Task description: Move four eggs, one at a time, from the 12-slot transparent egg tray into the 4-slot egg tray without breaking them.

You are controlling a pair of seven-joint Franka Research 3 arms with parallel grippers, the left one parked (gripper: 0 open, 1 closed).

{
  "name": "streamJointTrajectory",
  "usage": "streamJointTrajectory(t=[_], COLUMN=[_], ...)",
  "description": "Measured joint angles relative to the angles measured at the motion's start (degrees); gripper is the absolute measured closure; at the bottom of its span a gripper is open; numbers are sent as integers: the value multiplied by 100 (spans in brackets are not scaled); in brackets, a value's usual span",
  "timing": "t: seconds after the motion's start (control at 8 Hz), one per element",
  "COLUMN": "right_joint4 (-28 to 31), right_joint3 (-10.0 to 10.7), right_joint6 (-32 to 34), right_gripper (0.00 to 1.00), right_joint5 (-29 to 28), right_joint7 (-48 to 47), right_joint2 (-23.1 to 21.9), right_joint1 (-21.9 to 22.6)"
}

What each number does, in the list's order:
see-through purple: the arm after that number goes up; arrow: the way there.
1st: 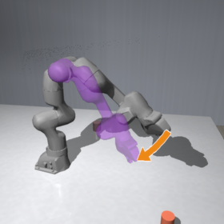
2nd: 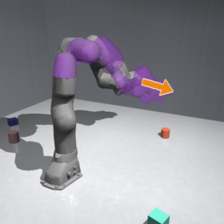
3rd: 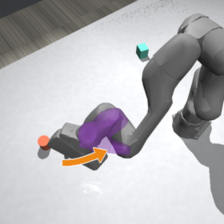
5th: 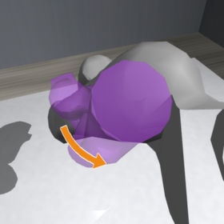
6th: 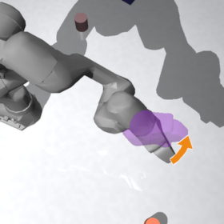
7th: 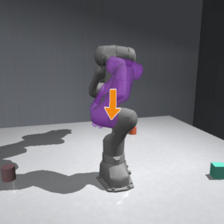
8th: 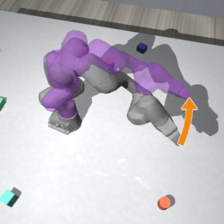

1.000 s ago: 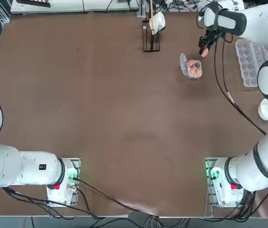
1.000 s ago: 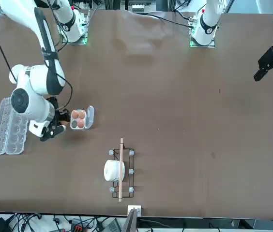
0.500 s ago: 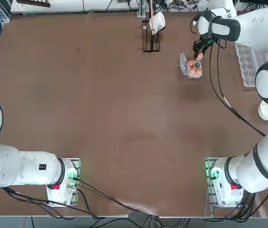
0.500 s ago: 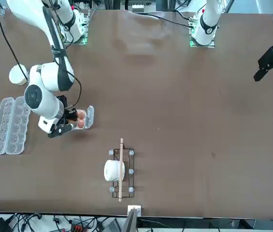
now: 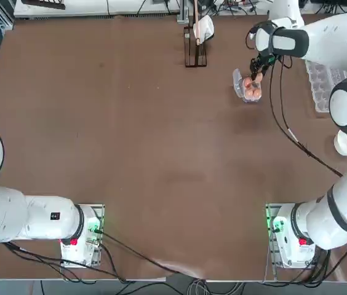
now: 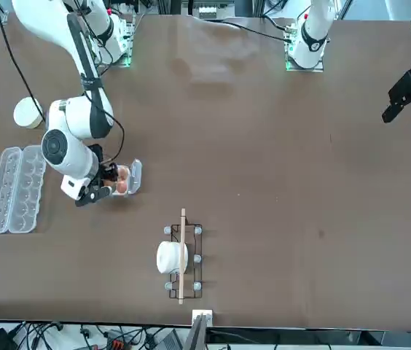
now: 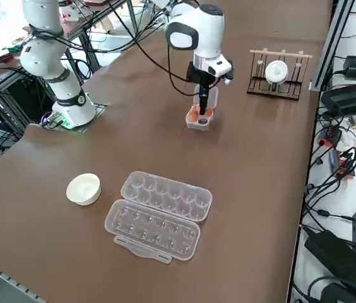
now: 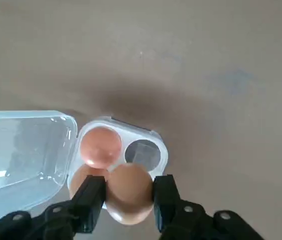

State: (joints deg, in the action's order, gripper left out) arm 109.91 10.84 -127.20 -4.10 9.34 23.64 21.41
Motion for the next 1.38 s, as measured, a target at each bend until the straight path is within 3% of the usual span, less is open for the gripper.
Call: streamJointTrajectory(t=[0.88,1.12,1.38], right_joint4=[24,24,24], right_joint3=[24,21,20], right_joint6=[-70,-70,-70], right_gripper=[41,30,1], right_joint5=[0,0,0], right_joint7=[0,0,0], right_joint2=[151,155,155], right_joint1=[-30,-24,-18])
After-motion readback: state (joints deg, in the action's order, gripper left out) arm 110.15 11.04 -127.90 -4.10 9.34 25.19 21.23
